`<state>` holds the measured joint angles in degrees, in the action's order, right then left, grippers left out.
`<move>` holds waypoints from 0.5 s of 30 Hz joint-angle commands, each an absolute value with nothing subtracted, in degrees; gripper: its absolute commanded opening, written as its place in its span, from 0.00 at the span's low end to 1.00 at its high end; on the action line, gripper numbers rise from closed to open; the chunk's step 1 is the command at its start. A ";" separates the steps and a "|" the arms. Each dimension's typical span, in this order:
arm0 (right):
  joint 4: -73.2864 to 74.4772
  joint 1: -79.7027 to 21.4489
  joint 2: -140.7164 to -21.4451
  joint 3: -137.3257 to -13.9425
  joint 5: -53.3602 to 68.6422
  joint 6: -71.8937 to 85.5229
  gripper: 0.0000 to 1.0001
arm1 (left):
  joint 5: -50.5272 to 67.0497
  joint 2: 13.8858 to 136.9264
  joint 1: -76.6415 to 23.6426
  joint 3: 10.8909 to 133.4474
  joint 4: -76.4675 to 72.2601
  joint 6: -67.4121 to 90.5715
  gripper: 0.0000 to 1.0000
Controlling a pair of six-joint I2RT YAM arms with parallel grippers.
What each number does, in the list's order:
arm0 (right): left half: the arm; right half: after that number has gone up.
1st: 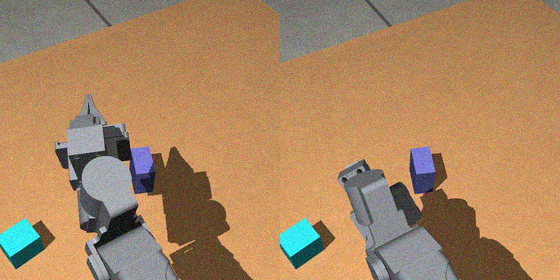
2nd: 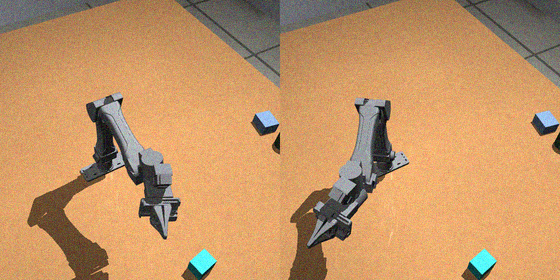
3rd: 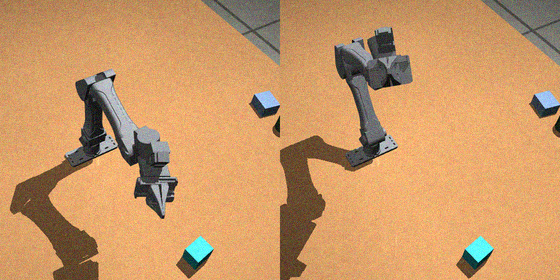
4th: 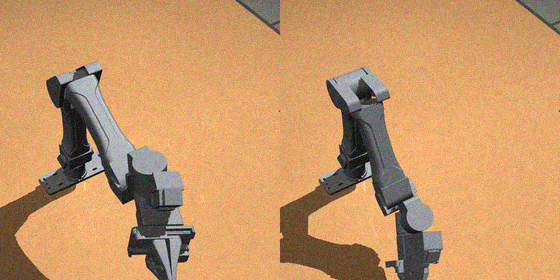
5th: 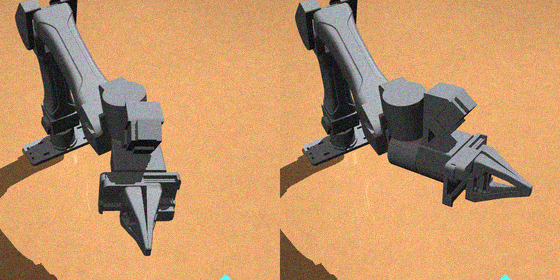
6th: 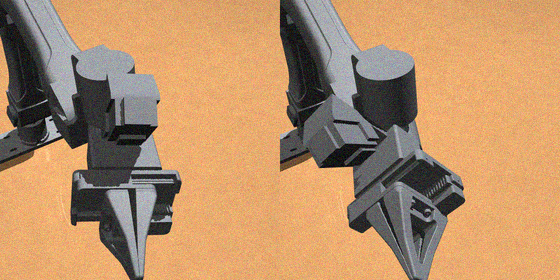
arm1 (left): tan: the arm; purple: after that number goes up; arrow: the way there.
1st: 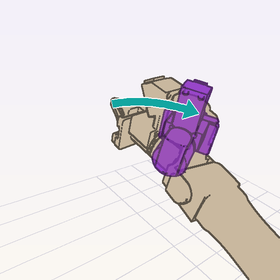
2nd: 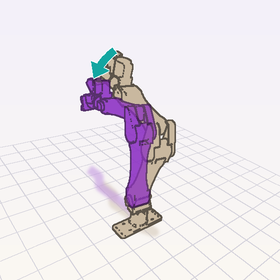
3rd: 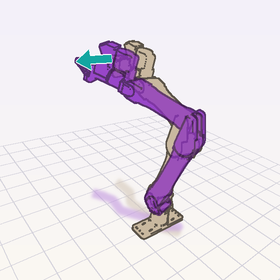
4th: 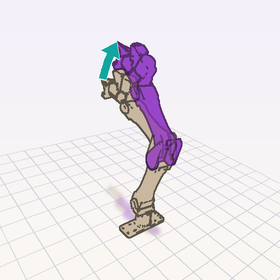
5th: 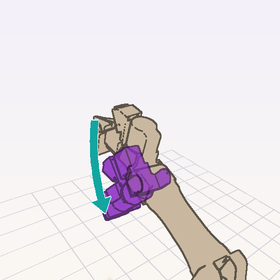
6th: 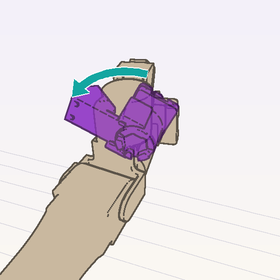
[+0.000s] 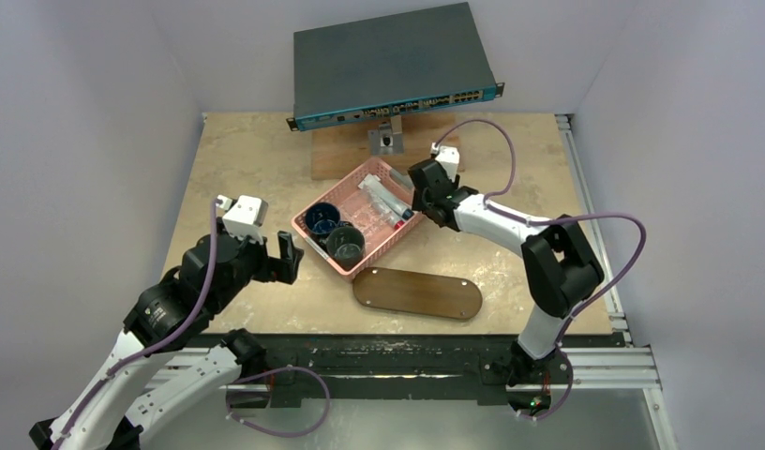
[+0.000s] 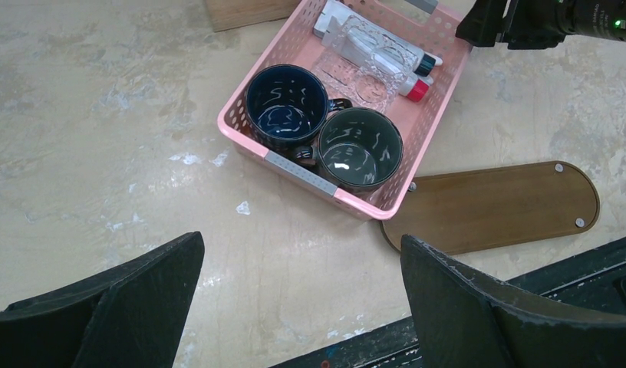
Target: Prepare toiletry sets of a toothbrush and toothpaste on the tray
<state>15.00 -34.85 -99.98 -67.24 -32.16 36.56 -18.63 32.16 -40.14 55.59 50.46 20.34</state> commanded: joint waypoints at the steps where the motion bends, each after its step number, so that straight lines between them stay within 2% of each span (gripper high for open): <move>1: 7.40 -33.66 -96.16 -67.25 -26.40 23.11 0.57 | -18.28 31.82 -39.76 55.49 48.91 19.60 0.99; 7: -0.90 -32.43 -94.67 -66.22 -16.24 13.79 0.58 | -18.20 31.85 -39.76 55.46 48.90 19.52 0.99; 15: -3.51 -30.03 -100.57 -70.79 -4.41 6.25 0.59 | -18.19 31.99 -39.79 55.48 48.88 19.51 0.99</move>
<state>0.21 -30.72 -98.19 -67.29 -11.86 12.62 -18.61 32.12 -40.14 55.59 50.48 20.34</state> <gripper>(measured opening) 0.588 0.996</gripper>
